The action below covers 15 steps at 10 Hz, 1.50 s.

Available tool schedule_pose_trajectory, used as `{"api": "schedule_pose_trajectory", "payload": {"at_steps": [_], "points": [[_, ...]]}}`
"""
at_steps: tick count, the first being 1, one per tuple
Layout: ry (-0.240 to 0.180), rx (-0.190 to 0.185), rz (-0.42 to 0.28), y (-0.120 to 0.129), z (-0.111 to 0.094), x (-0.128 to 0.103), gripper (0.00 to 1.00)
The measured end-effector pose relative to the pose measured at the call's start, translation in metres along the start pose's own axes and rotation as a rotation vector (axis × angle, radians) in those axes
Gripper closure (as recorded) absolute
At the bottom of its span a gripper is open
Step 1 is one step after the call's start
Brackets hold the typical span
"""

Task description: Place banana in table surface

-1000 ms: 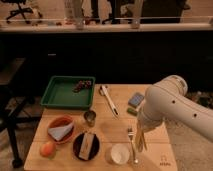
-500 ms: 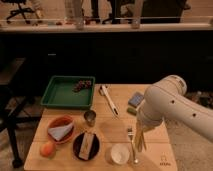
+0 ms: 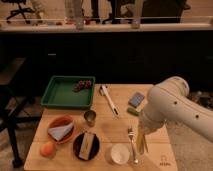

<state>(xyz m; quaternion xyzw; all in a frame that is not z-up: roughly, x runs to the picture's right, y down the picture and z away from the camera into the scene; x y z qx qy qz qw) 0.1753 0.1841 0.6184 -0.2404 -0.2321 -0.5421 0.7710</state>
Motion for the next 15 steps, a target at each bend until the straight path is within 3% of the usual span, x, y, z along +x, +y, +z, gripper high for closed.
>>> {"api": "schedule_pose_trajectory", "payload": {"at_steps": [3,6,9,15], "points": [[-0.037,0.001,0.016,0.021,0.004,-0.017,1.0],[-0.067,-0.031,0.024,0.033,0.021,-0.008,1.0],[-0.089,-0.027,0.024,0.05,0.034,0.01,1.0],[-0.001,-0.003,0.034,0.082,0.051,0.042,1.0]]}}
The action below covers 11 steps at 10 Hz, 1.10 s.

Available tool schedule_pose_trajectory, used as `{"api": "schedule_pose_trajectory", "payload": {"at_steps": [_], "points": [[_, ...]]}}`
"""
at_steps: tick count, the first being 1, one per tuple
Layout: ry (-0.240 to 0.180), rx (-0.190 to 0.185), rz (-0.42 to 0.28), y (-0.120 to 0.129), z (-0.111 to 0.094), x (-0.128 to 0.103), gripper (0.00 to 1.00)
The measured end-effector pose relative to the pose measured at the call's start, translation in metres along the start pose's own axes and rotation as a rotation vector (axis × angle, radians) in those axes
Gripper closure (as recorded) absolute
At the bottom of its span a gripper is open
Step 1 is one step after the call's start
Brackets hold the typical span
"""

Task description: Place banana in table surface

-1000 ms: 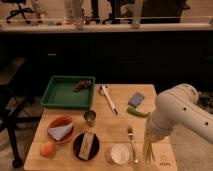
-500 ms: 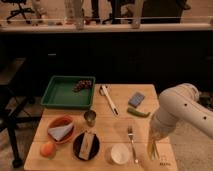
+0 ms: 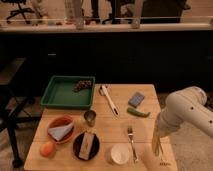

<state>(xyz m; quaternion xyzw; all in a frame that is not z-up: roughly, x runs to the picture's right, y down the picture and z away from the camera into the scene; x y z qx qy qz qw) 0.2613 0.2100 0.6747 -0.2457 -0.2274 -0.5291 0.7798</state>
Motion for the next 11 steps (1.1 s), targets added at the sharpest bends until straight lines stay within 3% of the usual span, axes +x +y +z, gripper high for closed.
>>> {"api": "schedule_pose_trajectory", "payload": {"at_steps": [3,6,9,11], "points": [[-0.019,-0.01,0.025,0.015,0.024,0.013,1.0],[-0.069,-0.059,0.065,0.029,0.052,0.018,1.0],[-0.076,-0.117,0.125,0.035,0.068,0.019,1.0],[-0.072,-0.134,0.151,0.035,0.072,0.02,1.0]]}}
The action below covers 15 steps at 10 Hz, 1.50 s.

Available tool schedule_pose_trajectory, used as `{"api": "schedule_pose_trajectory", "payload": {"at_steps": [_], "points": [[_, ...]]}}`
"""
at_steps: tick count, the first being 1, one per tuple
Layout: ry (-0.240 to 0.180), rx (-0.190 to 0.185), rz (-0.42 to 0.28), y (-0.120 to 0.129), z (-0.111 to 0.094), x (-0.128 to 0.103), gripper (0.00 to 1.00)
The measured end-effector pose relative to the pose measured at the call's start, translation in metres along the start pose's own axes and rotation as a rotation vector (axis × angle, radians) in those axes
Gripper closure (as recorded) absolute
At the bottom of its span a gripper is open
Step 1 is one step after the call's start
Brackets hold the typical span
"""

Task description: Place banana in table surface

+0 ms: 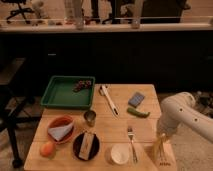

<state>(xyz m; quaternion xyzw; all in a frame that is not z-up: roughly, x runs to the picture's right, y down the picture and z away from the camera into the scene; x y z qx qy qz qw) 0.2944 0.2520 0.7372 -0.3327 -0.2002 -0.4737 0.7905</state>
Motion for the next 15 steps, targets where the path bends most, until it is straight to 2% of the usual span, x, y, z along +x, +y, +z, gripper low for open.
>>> {"api": "schedule_pose_trajectory", "payload": {"at_steps": [2,7,8,11,13,15], "points": [[-0.002,-0.018,0.016,-0.001,0.005,0.0,1.0],[-0.029,-0.055,0.003,-0.006,0.02,-0.004,0.99],[-0.029,-0.055,0.004,-0.006,0.02,-0.004,0.92],[-0.029,-0.055,0.002,-0.007,0.02,-0.004,0.64],[-0.029,-0.055,0.002,-0.007,0.02,-0.004,0.41],[-0.029,-0.055,0.003,-0.007,0.02,-0.004,0.25]]}}
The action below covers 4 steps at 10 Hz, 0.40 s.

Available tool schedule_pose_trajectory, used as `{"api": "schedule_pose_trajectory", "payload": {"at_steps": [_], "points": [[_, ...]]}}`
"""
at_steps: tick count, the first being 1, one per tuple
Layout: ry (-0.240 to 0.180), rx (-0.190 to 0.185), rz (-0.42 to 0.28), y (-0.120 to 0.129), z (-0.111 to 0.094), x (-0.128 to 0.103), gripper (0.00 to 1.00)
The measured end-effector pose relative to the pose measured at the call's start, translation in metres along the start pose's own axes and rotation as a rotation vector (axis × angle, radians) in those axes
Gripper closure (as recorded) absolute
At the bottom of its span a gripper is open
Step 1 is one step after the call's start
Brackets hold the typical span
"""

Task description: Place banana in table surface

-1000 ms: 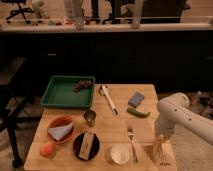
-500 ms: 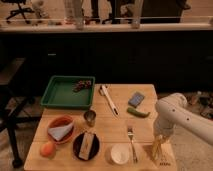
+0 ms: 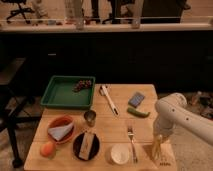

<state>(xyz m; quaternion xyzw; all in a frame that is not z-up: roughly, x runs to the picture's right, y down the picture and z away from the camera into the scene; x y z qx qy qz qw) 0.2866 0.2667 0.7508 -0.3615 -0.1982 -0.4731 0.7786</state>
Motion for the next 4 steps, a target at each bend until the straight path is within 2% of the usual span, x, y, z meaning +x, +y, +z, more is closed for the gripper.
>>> {"api": "schedule_pose_trajectory", "payload": {"at_steps": [1,4], "points": [[-0.002,0.0,0.0,0.0,0.001,-0.0003,0.2],[-0.002,0.001,0.001,0.0007,0.0009,-0.0003,0.2]]}}
